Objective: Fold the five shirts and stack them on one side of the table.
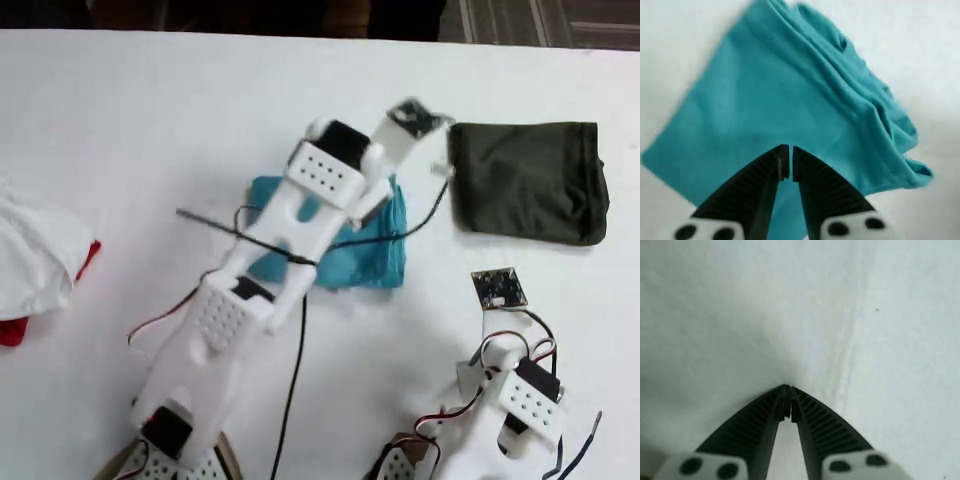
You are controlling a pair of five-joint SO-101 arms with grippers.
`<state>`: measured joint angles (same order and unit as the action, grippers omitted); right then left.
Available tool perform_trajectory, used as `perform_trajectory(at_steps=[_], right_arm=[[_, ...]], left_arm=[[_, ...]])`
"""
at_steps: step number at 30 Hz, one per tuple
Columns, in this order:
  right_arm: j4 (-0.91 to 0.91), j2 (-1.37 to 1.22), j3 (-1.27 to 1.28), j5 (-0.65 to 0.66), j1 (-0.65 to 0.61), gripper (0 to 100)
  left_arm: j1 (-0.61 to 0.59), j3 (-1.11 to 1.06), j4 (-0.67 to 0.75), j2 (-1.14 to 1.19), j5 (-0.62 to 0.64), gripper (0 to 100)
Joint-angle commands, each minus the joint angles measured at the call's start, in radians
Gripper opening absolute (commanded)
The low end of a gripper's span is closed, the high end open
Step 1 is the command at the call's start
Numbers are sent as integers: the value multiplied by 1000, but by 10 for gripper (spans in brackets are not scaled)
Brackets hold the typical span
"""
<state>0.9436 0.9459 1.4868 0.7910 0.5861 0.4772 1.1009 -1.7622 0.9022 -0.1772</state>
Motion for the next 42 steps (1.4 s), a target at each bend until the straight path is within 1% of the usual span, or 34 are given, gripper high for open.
perform_trajectory(at_steps=[1,4,6,10,12,20,26,28,32,34,42], right_arm=[[-58,21,0,-8,36,19],[-58,21,0,-8,36,19],[-58,21,0,-8,36,19],[-58,21,0,-8,36,19],[-58,21,0,-8,36,19],[-58,21,0,-8,36,19],[-58,21,0,-8,36,19],[-58,21,0,-8,36,19],[-58,21,0,-8,36,19],[-58,21,0,-8,36,19],[-58,21,-5,-9,36,21]], left_arm=[[18,19,61,41,-8,41],[17,44,147,117,-8,41],[18,81,178,152,-8,41],[28,223,175,183,-8,41],[37,262,181,187,-8,41],[37,272,261,290,-15,41],[41,272,394,299,-9,41],[43,272,416,299,-9,45],[41,272,411,298,-9,46],[38,297,381,288,-9,46],[14,570,132,242,-12,46]])
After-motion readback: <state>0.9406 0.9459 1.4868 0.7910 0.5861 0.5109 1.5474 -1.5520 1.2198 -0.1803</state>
